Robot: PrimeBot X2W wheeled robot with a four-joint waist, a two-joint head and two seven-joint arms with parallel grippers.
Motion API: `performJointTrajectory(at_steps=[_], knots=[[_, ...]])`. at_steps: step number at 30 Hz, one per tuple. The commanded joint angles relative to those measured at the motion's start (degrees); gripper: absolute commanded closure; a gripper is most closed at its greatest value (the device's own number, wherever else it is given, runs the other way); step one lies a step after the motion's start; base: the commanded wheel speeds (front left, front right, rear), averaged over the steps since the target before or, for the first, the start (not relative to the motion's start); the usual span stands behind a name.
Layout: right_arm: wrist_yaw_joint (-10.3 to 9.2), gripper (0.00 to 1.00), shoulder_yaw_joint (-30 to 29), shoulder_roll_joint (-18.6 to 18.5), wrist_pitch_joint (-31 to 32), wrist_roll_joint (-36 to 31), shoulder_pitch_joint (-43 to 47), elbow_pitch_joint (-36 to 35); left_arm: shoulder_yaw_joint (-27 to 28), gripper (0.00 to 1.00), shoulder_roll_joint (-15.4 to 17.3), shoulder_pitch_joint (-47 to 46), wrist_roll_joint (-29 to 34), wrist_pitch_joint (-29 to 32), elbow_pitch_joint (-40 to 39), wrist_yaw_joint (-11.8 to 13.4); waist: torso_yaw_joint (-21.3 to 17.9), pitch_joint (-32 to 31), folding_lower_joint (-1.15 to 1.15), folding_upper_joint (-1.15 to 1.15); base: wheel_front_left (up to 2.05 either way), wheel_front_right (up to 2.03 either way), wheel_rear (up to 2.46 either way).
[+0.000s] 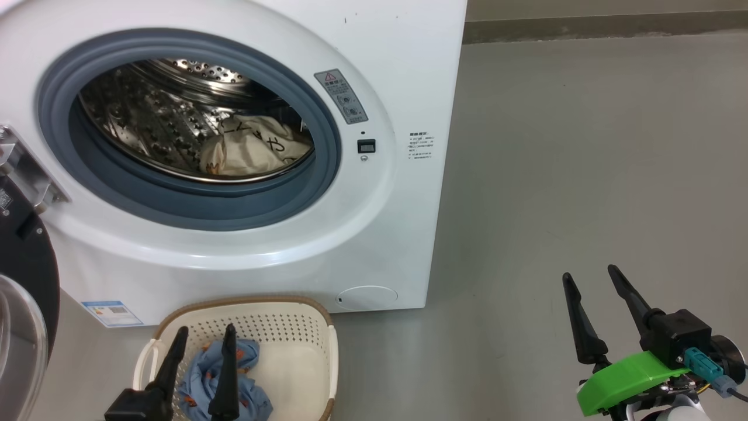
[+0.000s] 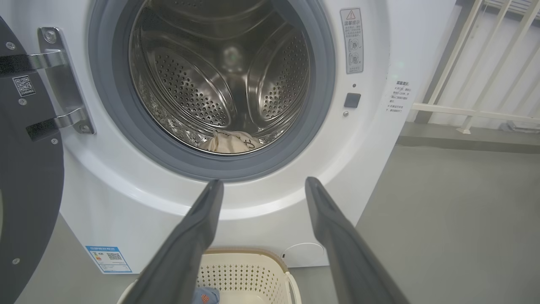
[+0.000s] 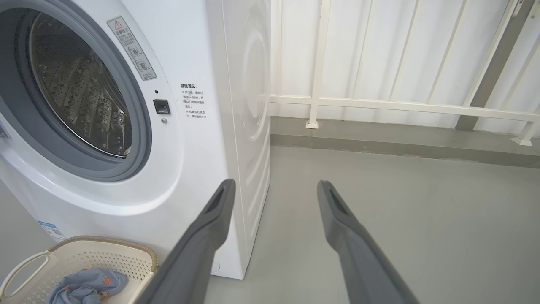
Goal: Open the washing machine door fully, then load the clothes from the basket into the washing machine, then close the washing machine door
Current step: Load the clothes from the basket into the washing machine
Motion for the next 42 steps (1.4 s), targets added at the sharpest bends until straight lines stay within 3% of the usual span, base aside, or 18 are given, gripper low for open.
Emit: performJointTrajectory(at_steps=[1, 31, 42], knots=[[0.09, 0.00, 1.4, -0.4, 0.1, -0.4, -0.3, -1.7, 1.6, 0.00, 0.2, -0.8, 0.8, -0.4, -1.2, 0.1, 0.0, 0.0, 0.00, 0.00, 0.00, 0.00, 0.00], [0.09, 0.00, 1.1, -0.4, 0.3, -1.2, -0.1, -2.6, 0.7, 0.00, 0.2, -1.7, -0.8, -0.4, 0.8, 0.0, 0.4, 1.5, 0.00, 0.00, 0.00, 0.00, 0.00], [0.09, 0.00, 0.8, -0.4, 0.4, -1.5, -1.4, -3.8, 0.1, 0.00, 0.6, -5.0, 0.3, -0.4, 10.6, 0.7, 0.4, 7.8, 0.00, 0.00, 0.00, 0.00, 0.00]])
